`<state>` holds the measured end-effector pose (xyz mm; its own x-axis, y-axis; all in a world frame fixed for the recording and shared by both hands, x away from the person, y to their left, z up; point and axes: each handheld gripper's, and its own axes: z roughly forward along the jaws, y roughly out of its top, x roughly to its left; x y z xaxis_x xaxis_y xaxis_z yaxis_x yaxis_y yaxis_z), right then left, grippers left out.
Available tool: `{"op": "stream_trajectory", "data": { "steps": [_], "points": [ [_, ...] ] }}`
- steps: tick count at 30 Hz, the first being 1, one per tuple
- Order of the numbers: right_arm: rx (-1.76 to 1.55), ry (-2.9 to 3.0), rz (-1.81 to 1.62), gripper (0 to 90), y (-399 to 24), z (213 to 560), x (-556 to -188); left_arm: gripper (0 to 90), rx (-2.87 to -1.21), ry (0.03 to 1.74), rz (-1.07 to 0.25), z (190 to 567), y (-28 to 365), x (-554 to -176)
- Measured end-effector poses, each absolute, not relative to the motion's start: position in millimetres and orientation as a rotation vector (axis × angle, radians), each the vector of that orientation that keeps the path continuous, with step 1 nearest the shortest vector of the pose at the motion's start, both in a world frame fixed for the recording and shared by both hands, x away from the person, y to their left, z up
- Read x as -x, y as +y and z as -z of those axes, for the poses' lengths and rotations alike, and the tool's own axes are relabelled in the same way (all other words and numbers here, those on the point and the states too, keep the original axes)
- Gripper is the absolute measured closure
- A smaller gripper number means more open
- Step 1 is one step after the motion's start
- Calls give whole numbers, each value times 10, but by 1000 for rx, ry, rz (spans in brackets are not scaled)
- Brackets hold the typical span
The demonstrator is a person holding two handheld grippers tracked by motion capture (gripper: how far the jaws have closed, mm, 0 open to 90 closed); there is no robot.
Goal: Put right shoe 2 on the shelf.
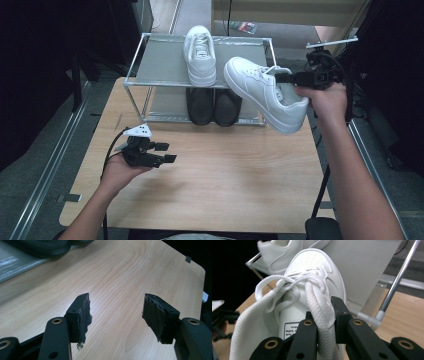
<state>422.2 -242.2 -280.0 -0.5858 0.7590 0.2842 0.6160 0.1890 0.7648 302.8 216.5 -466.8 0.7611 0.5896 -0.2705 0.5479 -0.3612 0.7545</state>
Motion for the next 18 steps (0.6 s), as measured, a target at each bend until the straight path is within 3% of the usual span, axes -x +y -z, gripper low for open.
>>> {"op": "stream_trajectory", "data": {
  "steps": [18],
  "points": [
    [-1536, 2073, -1232, 830, -1986, 2698, -4885, 399, -2037, 834, -67, 4651, 2151, -3020]
  ]
}}
